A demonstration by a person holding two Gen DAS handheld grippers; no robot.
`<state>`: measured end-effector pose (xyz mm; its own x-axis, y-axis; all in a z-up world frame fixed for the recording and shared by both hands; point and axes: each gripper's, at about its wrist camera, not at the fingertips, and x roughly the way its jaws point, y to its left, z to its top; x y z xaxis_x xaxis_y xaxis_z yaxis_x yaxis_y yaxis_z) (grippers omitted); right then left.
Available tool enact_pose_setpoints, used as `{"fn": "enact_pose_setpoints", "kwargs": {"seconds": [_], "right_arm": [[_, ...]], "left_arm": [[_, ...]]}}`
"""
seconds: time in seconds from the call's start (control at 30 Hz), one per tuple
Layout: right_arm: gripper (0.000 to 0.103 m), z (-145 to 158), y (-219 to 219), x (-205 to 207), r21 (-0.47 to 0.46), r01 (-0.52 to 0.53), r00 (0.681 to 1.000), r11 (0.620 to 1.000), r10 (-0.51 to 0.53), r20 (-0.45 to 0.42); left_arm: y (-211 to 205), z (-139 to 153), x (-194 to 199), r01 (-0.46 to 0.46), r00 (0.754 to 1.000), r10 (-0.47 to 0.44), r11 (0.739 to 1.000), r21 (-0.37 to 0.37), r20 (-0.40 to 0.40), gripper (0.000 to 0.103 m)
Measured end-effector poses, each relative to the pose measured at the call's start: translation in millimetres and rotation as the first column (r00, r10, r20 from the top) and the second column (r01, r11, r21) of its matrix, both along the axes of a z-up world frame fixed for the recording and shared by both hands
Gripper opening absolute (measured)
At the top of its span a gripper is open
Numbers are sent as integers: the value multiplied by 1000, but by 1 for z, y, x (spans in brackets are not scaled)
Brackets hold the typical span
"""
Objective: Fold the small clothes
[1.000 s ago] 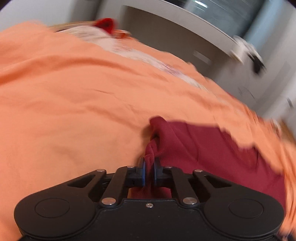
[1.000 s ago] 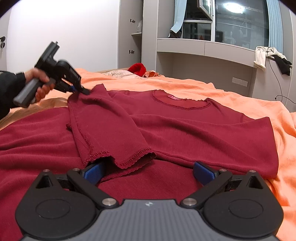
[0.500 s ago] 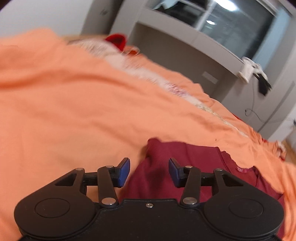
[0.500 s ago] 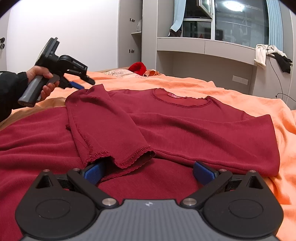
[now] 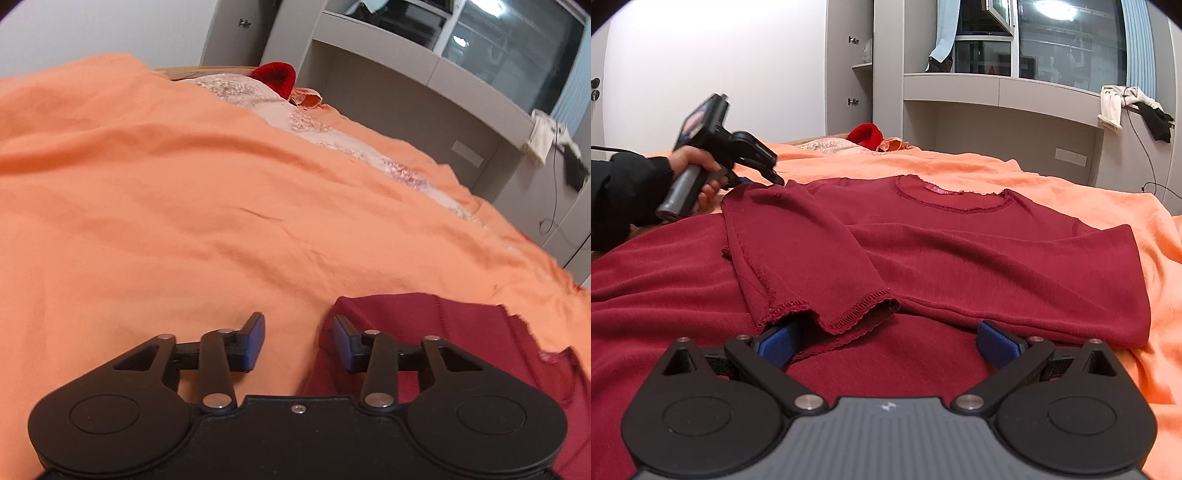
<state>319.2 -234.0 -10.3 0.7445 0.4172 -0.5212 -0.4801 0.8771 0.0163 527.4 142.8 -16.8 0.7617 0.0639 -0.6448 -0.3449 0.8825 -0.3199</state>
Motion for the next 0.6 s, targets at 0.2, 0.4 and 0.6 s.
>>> {"fn": "enact_pose_setpoints", "kwargs": {"seconds": [0.2,0.4,0.6], "right_arm": [[103,3,4,-10,-44,16,999,999,-14,45],[103,7,15,-28,-128,32,992,991,-16,125],[103,7,20,-36,-177,29,985,984,2,171]], "left_arm": [[1,10,-40,76,997,-76,997,-14,-2,61],[9,-2,-71,108,994,-107,986,-123,17,40],[4,7,-83,71,997,-72,975,-210,1,10]]}}
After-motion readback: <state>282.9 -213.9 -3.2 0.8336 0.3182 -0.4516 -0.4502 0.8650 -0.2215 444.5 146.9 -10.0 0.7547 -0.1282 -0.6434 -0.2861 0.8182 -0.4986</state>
